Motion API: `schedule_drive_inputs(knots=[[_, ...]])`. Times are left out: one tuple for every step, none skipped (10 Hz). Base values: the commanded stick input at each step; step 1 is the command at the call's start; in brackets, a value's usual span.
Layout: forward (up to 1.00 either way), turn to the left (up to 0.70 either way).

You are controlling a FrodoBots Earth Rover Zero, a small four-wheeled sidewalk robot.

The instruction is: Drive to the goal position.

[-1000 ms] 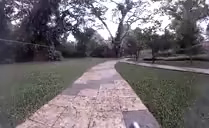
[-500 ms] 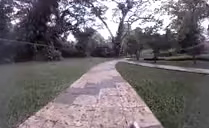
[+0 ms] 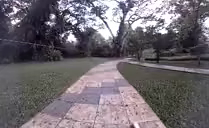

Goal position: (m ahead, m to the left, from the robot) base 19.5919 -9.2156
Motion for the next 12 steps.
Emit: schedule_drive_inputs(knots=[[0.70, 0.01], [0.70, 0.01], [0.70, 0.01], [0.70, 0.01], [0.70, -0.02], [0.70, -0.09], [0.70, -0.13], [0.70, -0.08], [0.70, 0.01], [0.70, 0.01], [0.70, 0.01], [0.70, 0.01]])
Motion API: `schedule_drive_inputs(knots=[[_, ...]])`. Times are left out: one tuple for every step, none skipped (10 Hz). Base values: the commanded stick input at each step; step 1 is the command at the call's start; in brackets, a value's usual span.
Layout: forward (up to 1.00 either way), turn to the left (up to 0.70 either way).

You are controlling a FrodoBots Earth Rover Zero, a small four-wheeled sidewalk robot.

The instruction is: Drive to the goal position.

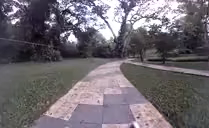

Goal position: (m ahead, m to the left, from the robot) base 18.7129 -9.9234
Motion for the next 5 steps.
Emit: schedule_drive_inputs(knots=[[0.70, 0.01], [0.70, 0.01], [0.70, 0.01], [0.70, 0.01], [0.70, 0.01]])
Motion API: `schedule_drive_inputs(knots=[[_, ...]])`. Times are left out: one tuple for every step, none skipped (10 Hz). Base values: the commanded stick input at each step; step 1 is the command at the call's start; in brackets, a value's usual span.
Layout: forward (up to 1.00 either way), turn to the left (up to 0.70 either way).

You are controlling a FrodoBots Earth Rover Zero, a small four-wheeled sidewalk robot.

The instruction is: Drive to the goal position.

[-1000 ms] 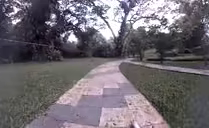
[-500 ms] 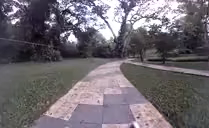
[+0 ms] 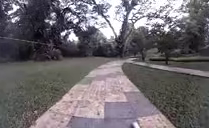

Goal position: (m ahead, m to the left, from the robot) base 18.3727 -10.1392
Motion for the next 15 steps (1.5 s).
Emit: schedule_drive_inputs(knots=[[0.70, 0.01], [0.70, 0.01], [0.70, -0.02], [0.70, -0.10], [0.70, -0.13], [0.70, -0.13], [0.70, -0.04], [0.70, 0.01], [0.70, 0.01], [0.70, 0.01], [0.70, 0.01], [0.70, 0.01], [0.70, 0.01], [0.70, -0.01], [0.70, -0.12]])
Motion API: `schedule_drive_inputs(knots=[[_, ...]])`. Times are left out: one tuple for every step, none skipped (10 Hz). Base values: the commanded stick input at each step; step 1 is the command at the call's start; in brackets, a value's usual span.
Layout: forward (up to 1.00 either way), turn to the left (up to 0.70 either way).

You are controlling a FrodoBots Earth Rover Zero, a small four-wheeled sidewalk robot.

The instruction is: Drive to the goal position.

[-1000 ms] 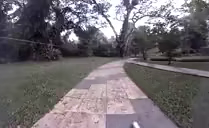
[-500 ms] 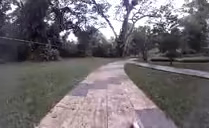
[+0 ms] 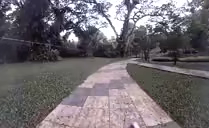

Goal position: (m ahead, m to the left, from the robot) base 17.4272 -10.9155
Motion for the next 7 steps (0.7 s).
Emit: schedule_drive_inputs(knots=[[0.70, -0.13], [0.70, -0.13], [0.70, -0.13], [0.70, -0.13], [0.70, -0.13], [0.70, -0.13], [0.70, -0.13]])
